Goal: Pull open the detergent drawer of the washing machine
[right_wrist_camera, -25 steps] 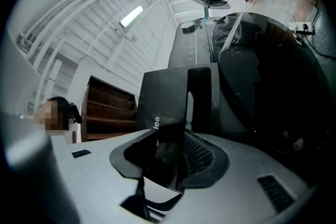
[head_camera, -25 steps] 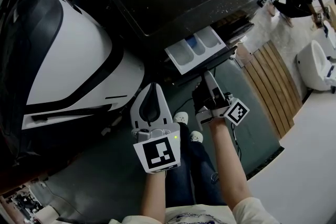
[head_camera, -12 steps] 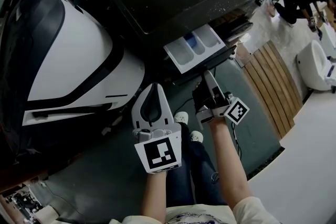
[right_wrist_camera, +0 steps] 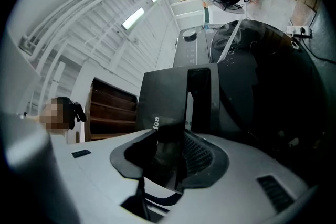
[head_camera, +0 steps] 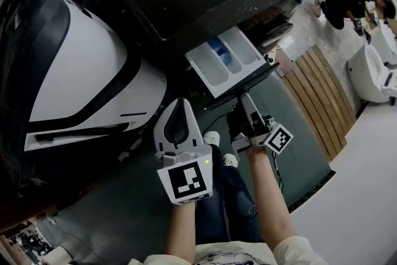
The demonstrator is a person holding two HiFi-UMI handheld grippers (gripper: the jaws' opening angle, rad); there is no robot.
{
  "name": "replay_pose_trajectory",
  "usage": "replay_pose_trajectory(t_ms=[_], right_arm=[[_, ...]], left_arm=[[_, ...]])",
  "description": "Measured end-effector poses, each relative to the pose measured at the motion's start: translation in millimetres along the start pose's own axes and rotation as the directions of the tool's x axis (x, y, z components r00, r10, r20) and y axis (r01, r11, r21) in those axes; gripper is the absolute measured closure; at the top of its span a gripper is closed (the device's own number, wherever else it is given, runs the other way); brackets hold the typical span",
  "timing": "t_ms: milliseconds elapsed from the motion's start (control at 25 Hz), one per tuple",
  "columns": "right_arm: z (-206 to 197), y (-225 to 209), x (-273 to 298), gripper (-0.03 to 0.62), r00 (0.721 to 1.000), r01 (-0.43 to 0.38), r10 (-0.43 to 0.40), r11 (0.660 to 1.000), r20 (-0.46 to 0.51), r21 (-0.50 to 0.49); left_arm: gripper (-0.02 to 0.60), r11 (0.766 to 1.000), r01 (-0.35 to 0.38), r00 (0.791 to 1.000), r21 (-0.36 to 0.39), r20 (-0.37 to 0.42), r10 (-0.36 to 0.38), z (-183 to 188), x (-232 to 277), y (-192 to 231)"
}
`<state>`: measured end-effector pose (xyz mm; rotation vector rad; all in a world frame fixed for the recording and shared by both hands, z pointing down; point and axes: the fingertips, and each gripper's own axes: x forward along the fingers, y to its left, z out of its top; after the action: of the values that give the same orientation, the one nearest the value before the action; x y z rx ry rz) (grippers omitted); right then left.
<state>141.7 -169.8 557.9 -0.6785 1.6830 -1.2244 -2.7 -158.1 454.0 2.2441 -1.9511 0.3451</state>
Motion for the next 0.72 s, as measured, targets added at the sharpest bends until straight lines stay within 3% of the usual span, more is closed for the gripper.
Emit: replay_pose_trajectory(t_ms=[720], right_arm=[[2,-1,-12,0.422,1.000,0.012,-0.012,1.000,-0.018,0.003]], left_arm=[[0.568,1.000,0.005,1.000,0.001,-0.001,-0.005,3,1,-15]])
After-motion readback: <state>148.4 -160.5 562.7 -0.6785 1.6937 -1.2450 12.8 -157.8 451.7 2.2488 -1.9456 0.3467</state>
